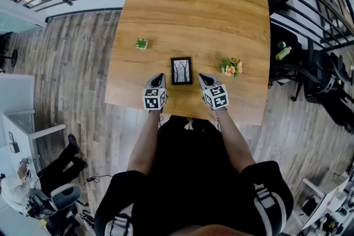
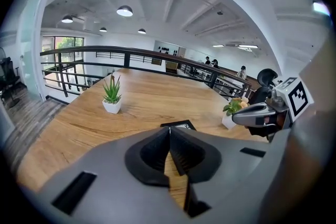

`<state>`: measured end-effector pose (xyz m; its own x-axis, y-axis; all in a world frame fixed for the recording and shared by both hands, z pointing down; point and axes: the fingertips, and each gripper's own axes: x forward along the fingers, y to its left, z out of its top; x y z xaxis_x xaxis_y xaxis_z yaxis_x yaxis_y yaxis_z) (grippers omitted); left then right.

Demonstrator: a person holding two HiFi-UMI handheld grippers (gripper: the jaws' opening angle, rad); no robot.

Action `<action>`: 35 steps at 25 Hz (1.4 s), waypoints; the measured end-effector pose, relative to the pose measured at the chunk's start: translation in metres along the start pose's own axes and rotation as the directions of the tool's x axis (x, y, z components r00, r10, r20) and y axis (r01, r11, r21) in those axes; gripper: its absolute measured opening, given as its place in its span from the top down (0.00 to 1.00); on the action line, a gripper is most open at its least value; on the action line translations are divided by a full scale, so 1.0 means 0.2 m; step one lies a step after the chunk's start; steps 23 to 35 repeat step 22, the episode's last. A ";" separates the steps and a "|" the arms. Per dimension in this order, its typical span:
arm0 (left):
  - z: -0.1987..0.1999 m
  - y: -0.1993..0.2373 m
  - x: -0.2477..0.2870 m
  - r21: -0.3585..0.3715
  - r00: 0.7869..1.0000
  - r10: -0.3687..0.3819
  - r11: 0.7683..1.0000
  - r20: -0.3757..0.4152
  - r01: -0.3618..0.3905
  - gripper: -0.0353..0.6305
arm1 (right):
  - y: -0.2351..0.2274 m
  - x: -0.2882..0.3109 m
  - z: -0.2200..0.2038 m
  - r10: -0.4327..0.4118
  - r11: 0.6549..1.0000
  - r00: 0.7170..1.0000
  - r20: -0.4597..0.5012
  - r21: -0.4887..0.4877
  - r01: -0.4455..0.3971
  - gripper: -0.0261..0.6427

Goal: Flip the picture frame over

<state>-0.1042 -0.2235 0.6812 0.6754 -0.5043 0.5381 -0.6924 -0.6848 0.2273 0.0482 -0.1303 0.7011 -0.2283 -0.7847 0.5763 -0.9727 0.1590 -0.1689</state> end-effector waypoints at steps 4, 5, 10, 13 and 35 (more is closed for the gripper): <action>-0.01 -0.03 -0.06 0.000 1.000 0.022 1.000 0.012 -0.022 0.91 | 0.00 -0.05 -0.02 0.012 1.000 1.000 -0.003 -0.022 -0.012 0.95; -0.01 -0.04 -0.07 0.001 1.000 0.027 1.000 0.013 -0.027 0.91 | -0.01 -0.06 -0.03 0.015 1.000 1.000 -0.004 -0.026 -0.015 0.95; -0.03 -0.10 -0.13 0.001 0.999 0.047 0.999 0.016 -0.047 0.91 | -0.02 -0.10 -0.03 0.033 0.999 0.999 0.005 -0.037 -0.033 0.95; -0.04 -0.13 -0.16 0.000 0.998 0.063 0.998 0.020 -0.063 0.91 | -0.03 -0.14 -0.02 0.046 0.998 0.999 0.015 -0.045 -0.046 0.95; -0.07 -0.27 -0.22 0.010 0.996 0.080 0.997 0.035 -0.080 0.91 | -0.07 -0.24 -0.10 0.069 0.996 0.998 0.015 -0.057 -0.068 0.95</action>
